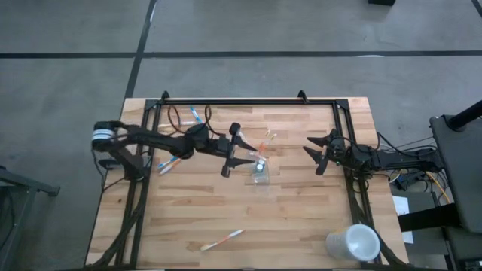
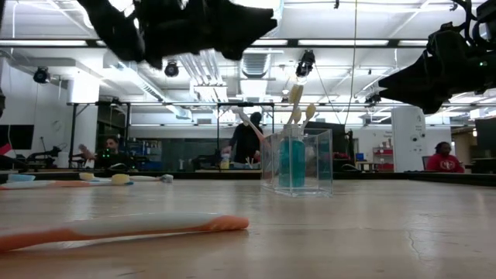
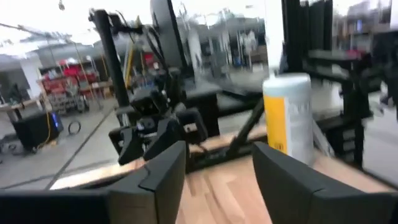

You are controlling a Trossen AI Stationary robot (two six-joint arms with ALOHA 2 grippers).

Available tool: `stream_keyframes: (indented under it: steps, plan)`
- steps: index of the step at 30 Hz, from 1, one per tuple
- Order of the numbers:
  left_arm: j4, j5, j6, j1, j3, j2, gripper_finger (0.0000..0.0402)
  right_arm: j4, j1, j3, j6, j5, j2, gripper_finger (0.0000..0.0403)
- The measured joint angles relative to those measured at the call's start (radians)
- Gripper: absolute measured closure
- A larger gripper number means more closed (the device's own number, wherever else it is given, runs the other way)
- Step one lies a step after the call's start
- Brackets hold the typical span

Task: Pick & Place toothbrushing station
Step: Put the orange toothbrush into the transparent

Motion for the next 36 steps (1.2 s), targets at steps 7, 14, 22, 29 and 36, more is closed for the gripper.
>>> stream_keyframes:
  steps: [7,14,22,29,36]
  plan:
    - [-0.543,-0.019,0.049,-0.001,0.067,-0.224,0.0187,0.000,0.000,0.000,0.000,0.000,0.001,0.0188]
    - [-1.007,-0.135,-0.037,-0.003,0.086,-0.425,0.0186,0.000,0.000,0.000,0.000,0.000,0.001,0.0188]
    - [-1.284,-0.148,-0.019,-0.031,0.078,-0.530,0.0186,0.000,0.000,0.000,0.000,0.000,0.001,0.0188]
    - [-1.412,-0.129,0.008,-0.040,0.077,-0.536,0.0186,0.000,0.000,0.000,0.000,0.000,0.001,0.0188]
    - [-1.409,-0.178,-0.056,-0.159,0.077,-0.532,0.0186,0.000,0.000,0.000,0.000,0.000,0.001,0.0188]
